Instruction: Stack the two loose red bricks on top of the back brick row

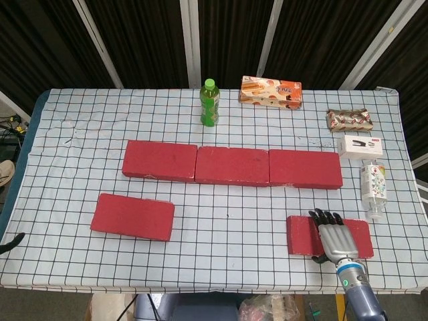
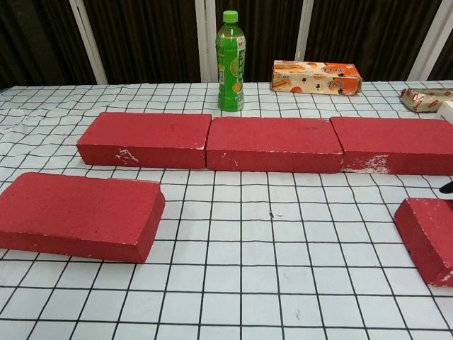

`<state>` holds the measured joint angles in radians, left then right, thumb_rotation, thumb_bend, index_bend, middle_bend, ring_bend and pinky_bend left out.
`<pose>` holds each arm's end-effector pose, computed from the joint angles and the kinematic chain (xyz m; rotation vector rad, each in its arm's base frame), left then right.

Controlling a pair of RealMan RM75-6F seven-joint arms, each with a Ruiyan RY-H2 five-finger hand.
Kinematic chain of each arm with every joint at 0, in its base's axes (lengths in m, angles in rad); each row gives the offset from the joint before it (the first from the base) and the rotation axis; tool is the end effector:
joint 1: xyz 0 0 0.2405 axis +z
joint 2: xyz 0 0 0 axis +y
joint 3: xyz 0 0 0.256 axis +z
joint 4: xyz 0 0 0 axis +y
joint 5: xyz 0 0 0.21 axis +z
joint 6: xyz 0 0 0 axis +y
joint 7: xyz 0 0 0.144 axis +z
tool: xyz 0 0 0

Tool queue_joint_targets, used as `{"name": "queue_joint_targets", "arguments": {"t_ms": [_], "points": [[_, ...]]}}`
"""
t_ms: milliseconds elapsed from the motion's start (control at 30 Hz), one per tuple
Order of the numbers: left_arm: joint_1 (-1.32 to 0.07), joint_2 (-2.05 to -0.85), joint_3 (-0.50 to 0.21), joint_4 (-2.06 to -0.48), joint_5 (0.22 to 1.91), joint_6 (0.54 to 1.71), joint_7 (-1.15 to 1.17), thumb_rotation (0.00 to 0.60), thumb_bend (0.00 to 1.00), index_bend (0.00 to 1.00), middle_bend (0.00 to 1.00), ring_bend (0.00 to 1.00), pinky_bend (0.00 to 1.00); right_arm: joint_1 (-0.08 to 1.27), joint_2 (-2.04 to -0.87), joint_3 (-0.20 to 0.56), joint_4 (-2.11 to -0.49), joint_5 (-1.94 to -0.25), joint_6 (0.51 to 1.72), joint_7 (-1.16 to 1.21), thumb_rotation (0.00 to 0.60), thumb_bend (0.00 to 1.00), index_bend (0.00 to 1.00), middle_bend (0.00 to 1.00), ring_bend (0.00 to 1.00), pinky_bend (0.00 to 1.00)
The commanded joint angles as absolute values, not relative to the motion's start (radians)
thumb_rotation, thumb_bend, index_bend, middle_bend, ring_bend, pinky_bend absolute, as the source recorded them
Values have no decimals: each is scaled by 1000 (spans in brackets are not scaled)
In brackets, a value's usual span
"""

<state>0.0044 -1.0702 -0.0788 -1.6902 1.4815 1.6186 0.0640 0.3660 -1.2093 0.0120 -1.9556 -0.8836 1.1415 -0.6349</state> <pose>-0.3070 0.1575 0.1900 -1.2432 -0.8156 -0.8983 -0.2574 -0.2107 0.0604 1.6359 -1.2038 0.4188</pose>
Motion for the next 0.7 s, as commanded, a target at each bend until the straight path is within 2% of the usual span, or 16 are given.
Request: {"name": "queue_joint_targets", "arguments": {"t_ms": [33,133,400,567,700], "points": [[4,-1070,-79,-1690,1481,1618,65,600,0,121,57,21,170,374,-1216,8,-1945,-872,1137,-638,600,153,0,0,0,0],[5,-1070,-78,-1692,1481,1619,65,600,0,121,57,21,170,381,-1218,3,-1941,-858,1137,-648,600,154,0,14,19,0],[5,-1071,-78,-1694,1482,1618,69,600,0,121,56,22,170,387,-1225,0,-1933,-856,1169,-656,600,154,3,189,178,0],[6,-1071,-76,-1695,1484,1618,68,600,0,121,56,22,171,385,-1229,1,-1937,-866,1190,-648,600,153,127,241,215,0],[6,-1070,-76,-1696,1483,1617,67,600,0,121,56,23,171,384,-1229,2,-1939,-879,1204,-641,600,154,160,245,226,0]]}}
